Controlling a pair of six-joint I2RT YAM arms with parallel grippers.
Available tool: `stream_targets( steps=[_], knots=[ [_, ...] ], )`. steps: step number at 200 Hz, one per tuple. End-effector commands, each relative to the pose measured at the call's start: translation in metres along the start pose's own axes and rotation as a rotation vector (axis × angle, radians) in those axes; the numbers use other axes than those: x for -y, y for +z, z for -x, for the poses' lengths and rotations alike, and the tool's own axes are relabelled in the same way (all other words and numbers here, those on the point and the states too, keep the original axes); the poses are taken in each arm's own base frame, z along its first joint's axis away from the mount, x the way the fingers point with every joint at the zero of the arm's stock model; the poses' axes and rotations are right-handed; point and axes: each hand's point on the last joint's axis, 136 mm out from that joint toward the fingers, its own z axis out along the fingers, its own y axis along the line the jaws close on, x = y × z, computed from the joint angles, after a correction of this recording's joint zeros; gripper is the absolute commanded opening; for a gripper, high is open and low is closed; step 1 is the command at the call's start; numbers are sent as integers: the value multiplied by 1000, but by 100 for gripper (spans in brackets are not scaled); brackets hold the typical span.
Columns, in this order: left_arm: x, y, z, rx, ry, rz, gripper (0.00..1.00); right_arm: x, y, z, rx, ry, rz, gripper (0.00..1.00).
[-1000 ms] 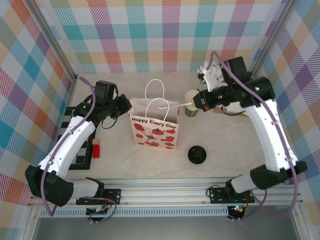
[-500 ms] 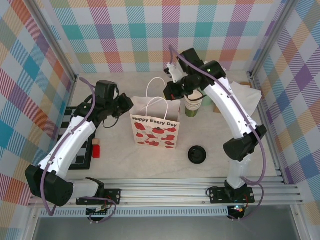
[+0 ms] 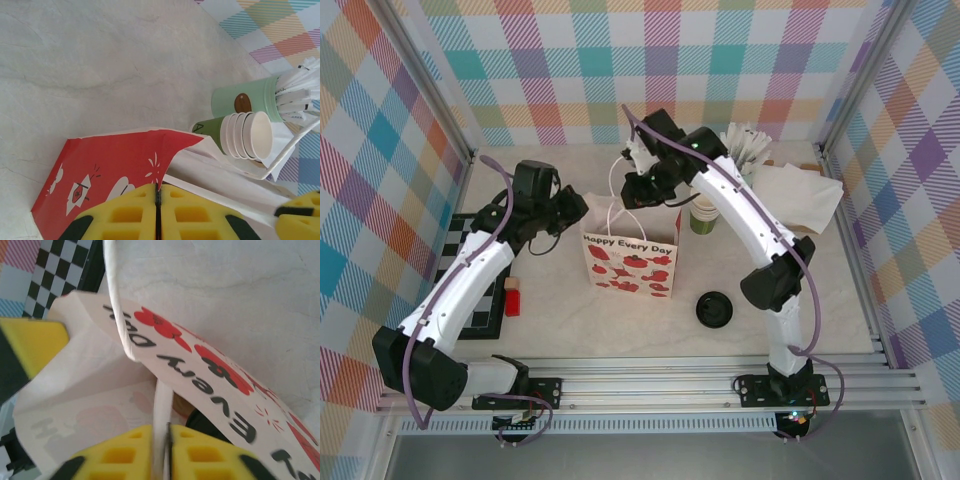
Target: Pack the takeout coffee
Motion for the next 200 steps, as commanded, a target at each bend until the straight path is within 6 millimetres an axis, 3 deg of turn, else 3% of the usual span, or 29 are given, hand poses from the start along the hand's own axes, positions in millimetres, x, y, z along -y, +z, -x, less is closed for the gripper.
stream_targets(
  steps=[1, 68, 96, 125, 141, 160, 171, 184, 200],
  knots=[
    [-3, 1, -2, 13, -24, 25, 8, -1, -19, 10, 66, -1, -45, 27],
    [-16, -2, -3, 58, -126, 119, 3, 15, -70, 20, 194, -49, -135, 50],
    [-15, 3, -5, 67, -183, 115, 3, -2, -79, 14, 202, -139, -20, 58],
    [-19, 4, -4, 75, -189, 143, 3, -5, -88, 6, 219, -167, 20, 65],
    [-18, 4, -3, 77, -186, 140, 4, -17, -98, 2, 234, -186, 113, 74],
    [-16, 5, -3, 70, -182, 135, 4, -21, -92, -5, 201, -200, 165, 85],
    [-16, 6, -4, 68, -182, 132, 4, -11, -82, -7, 182, -189, 124, 99],
    [-15, 6, -4, 66, -180, 125, 5, 4, -70, -7, 178, -177, 62, 100],
    [-12, 7, -4, 60, -173, 111, 7, 7, -64, -9, 173, -189, 64, 100]
  ],
)
